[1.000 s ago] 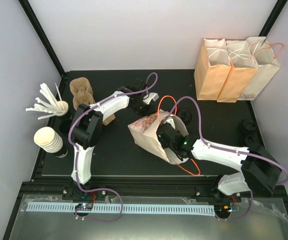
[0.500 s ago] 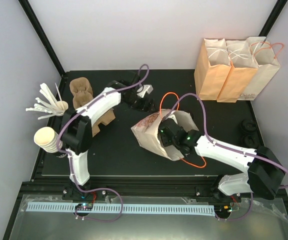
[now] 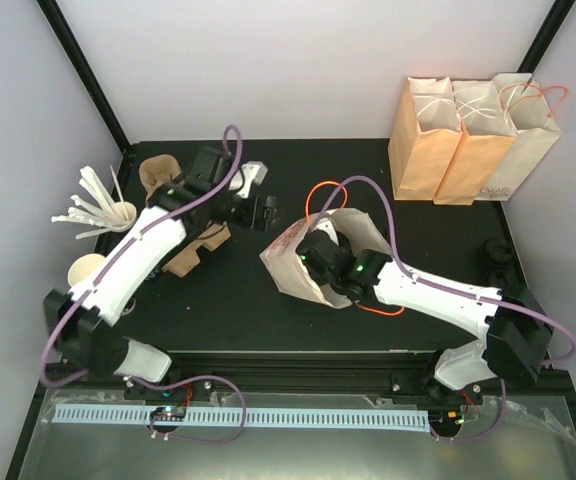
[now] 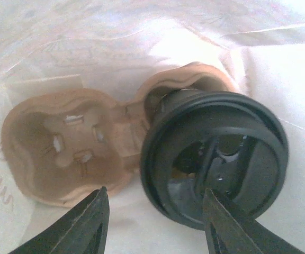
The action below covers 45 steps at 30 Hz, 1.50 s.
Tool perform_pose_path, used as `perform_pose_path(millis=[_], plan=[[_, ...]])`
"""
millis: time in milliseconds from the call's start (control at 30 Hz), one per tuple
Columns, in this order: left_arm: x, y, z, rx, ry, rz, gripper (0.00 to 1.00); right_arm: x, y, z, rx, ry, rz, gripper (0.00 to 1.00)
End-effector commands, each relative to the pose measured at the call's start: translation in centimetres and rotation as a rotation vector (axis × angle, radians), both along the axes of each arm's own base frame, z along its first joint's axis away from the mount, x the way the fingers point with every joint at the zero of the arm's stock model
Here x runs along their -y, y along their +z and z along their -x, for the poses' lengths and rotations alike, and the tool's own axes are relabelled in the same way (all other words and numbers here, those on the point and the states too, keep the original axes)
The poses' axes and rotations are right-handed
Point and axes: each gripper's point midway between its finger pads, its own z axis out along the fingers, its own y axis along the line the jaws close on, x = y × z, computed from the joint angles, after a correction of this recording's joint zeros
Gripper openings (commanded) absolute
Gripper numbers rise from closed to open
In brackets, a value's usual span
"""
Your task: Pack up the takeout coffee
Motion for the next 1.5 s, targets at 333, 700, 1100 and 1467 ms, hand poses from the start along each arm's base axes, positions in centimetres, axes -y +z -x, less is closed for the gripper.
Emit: perform_pose_path(millis=[333,700,1100,1467], plan=[[-3.1,4.4,12.8,0.149,-0.026,0.221,0.99,-7.2,1.5,4.0,0.064,0.113,-0.046,0.52],[-3.4,0.3,16.3,0.091,0.046,0.172,0.98,-9.7,-0.4,6.6,0.035,0.167,-0.036,0.51],[-1.7,-0.1,16.0,0.094,0.066,0.099,0.95,-9.3,-1.5,7.4,0.032,0.211,-0.061,0.50],[-3.1,0.3,15.9,0.146,0.095,0.038,0.76,-8.2,1.4,7.8,0.069,0.229,-0.125,0.50]])
